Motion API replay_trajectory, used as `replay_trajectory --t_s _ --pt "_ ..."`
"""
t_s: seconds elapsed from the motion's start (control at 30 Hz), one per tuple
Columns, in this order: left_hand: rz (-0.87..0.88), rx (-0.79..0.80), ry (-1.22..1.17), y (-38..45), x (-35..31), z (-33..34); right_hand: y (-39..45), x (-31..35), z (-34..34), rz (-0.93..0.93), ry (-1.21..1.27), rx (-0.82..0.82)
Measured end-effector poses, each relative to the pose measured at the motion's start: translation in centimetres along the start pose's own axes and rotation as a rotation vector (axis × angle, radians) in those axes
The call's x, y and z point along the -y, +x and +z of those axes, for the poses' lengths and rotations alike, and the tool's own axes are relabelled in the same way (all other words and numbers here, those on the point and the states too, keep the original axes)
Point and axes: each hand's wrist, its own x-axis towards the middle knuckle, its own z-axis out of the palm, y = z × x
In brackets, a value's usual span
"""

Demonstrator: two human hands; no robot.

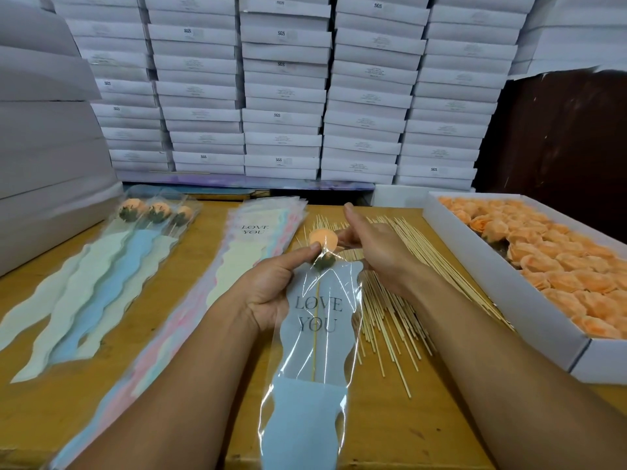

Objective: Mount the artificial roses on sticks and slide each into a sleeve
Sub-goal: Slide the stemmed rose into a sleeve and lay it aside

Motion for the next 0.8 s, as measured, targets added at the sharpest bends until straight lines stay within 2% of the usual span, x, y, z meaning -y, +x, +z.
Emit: replay_trajectory --t_s 0.2,0.4,0.53,0.67,0.8 --pt "0.018 0.010 0.004 -0.1 0.0 0.2 0.0 -0.2 0.0 -0.040 -0.018 0.091" --pt "0.026 -0.021 0.006 0.0 -0.2 0.1 -0.3 -0.3 0.1 -0.199 0.180 0.147" --pt "0.014 -0.023 -0.007 0.1 -0.3 0.4 -0.3 -0.1 0.3 -0.130 0.275 0.224" --pt "0.006 0.005 0.032 0.3 -0.8 0.8 -0.5 0.2 0.2 -0.113 0.198 0.192" --pt "0.016 -0.079 0.116 0.6 -1.2 1.5 -0.6 0.5 0.2 -0.101 0.206 0.154"
